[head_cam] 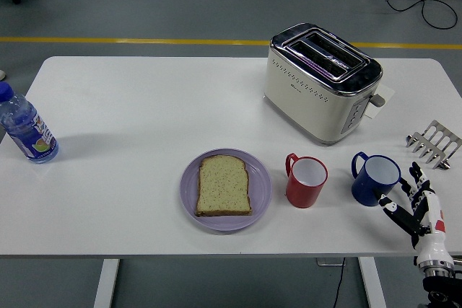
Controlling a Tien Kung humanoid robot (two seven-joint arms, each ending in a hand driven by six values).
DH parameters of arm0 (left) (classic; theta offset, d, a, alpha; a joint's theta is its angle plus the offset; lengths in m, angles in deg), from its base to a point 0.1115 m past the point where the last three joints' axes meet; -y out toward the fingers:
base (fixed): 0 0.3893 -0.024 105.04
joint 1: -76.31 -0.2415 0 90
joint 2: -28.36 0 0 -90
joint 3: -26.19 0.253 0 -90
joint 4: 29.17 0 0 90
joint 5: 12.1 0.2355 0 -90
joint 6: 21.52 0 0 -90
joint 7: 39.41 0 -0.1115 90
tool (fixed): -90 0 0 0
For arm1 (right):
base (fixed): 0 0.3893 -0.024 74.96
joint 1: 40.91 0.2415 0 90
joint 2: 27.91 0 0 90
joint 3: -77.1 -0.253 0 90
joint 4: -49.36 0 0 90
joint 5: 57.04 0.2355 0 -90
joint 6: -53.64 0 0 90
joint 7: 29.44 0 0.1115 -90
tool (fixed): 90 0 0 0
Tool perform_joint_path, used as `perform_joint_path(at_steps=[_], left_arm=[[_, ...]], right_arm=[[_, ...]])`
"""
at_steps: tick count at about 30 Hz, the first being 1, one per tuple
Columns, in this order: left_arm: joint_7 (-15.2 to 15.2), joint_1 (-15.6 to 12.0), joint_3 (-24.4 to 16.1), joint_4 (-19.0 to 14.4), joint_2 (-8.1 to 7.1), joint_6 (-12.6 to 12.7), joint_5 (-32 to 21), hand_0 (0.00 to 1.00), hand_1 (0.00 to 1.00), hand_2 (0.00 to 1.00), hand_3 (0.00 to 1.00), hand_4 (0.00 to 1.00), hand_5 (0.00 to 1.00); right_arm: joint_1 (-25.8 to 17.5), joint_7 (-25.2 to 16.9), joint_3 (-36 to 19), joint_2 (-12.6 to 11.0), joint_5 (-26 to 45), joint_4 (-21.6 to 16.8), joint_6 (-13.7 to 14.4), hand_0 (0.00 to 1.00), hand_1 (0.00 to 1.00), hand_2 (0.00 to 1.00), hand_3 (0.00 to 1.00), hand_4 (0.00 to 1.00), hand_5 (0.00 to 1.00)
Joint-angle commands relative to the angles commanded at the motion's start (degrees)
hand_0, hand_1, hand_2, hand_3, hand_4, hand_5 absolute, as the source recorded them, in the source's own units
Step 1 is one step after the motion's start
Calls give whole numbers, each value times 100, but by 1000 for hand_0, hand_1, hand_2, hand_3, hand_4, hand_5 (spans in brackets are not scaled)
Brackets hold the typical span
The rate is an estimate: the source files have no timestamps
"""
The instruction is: Pick up the cup,pour liquid into bread,place the cup on the desk
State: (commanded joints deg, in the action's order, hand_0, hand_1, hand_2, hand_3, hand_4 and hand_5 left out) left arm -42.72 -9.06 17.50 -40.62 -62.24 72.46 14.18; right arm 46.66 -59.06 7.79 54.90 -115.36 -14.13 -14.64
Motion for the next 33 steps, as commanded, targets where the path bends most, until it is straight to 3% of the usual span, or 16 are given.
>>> perform_joint_path(at_steps=[33], left_arm=[[0, 8, -12, -2, 7, 0, -3, 640, 651, 659, 564, 326, 839]], right_arm=[[689, 193, 323, 88, -62, 706, 29, 966, 862, 986, 998, 980, 141]])
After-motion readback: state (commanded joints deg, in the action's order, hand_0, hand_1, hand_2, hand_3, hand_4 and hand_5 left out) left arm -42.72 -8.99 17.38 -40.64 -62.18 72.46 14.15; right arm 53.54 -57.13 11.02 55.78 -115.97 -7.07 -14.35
